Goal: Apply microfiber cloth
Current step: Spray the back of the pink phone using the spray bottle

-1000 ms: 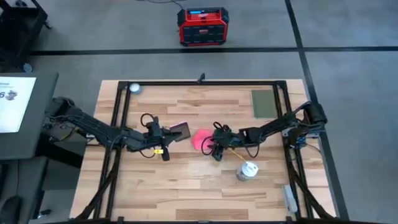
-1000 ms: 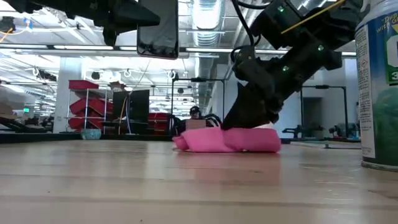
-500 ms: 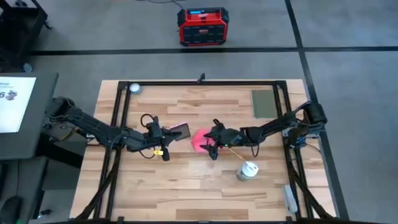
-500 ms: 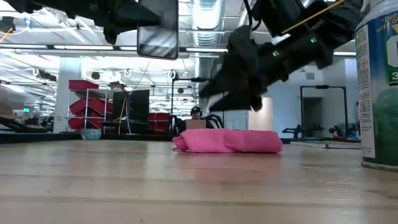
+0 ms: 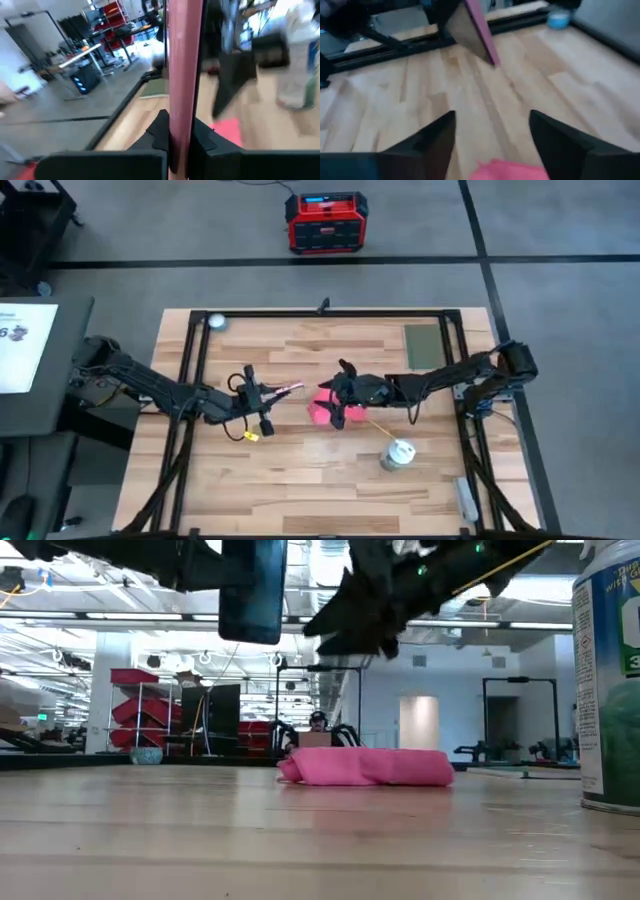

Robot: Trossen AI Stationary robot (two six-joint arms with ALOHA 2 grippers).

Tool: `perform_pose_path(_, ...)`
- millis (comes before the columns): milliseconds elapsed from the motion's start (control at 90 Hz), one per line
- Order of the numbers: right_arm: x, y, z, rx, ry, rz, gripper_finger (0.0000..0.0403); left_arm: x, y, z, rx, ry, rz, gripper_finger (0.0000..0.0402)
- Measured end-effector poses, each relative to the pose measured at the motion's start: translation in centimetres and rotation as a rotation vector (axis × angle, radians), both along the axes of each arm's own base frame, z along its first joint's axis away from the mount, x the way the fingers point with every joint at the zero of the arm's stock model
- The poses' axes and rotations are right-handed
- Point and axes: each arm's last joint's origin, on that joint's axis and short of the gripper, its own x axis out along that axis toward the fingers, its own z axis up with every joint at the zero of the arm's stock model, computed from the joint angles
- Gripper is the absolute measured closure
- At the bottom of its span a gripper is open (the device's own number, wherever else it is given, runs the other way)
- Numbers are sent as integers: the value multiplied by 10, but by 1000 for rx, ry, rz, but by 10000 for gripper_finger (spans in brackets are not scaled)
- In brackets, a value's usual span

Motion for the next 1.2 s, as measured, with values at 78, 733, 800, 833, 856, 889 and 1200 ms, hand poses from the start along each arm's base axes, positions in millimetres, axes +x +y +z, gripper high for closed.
perform_pose_path(78, -10, -3, 16, -13, -6, -6, 300, 0, 0, 0, 56, 27, 12, 400)
perform_pose_path(733, -57, -2, 57, 238, 33, 200, 394, -6, 2, 4, 662, 399, 247, 400)
perform_pose_path(800, -57, -1, 57, 270, 30, 218, 394, -6, 2, 4, 749, 460, 238, 400)
perform_pose_path(833, -57, -1, 57, 288, 26, 221, 394, -6, 2, 4, 794, 492, 230, 400)
perform_pose_path(856, -56, -1, 58, 300, 21, 224, 394, -6, 2, 4, 822, 513, 225, 400)
perform_pose_path(889, -56, -1, 58, 316, 14, 223, 394, -6, 3, 3, 859, 541, 219, 400)
perform_pose_path(1200, -52, -8, 58, 368, -6, 257, 402, -3, 2, -9, 1117, 787, 177, 400)
